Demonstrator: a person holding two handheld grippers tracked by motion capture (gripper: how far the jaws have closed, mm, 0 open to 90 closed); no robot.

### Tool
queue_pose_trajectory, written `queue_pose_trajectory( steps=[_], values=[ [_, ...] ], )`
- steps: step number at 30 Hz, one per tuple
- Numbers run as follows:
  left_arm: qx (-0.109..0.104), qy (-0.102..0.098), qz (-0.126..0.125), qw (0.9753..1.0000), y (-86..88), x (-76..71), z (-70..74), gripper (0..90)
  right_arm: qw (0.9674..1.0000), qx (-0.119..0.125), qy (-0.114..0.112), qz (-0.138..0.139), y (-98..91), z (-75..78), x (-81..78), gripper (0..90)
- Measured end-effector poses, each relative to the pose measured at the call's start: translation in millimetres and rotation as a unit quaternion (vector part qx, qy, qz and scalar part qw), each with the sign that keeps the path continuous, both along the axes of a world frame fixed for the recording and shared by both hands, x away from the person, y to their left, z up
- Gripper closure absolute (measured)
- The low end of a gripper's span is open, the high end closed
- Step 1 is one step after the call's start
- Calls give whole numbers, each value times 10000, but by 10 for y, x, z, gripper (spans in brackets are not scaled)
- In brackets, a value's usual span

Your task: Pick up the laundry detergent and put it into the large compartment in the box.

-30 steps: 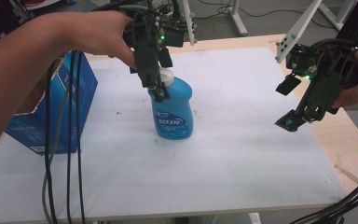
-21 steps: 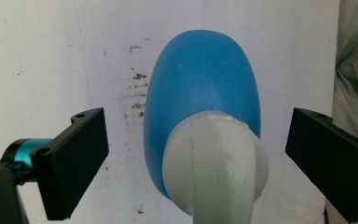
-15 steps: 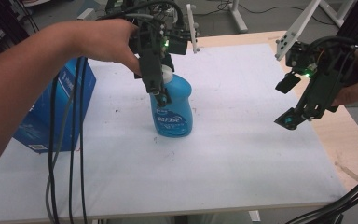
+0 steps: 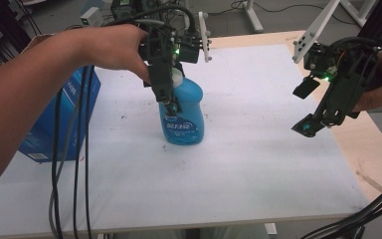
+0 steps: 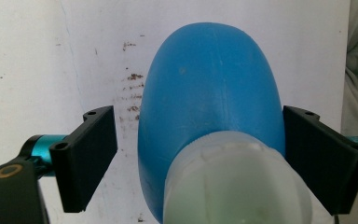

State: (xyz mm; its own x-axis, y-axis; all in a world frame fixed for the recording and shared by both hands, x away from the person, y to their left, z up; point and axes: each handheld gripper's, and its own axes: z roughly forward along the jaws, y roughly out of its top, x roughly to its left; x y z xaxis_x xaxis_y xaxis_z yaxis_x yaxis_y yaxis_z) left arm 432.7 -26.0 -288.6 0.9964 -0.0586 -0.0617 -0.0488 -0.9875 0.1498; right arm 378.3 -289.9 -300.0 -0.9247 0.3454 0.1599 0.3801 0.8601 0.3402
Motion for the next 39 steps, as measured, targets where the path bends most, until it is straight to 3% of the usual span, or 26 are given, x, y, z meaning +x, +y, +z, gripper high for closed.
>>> queue_pose_trajectory(
  steps=[32, 39],
  values=[
    [-62, 126, -214, 9997, 15, 4, 1, 372, 10000, 5, 28, 33, 5, -31, 4, 14],
    [-61, 113, -226, 9997, 15, -2, 4, 374, 10000, 12, 32, 23, 3, -33, 3, 14]
  ],
)
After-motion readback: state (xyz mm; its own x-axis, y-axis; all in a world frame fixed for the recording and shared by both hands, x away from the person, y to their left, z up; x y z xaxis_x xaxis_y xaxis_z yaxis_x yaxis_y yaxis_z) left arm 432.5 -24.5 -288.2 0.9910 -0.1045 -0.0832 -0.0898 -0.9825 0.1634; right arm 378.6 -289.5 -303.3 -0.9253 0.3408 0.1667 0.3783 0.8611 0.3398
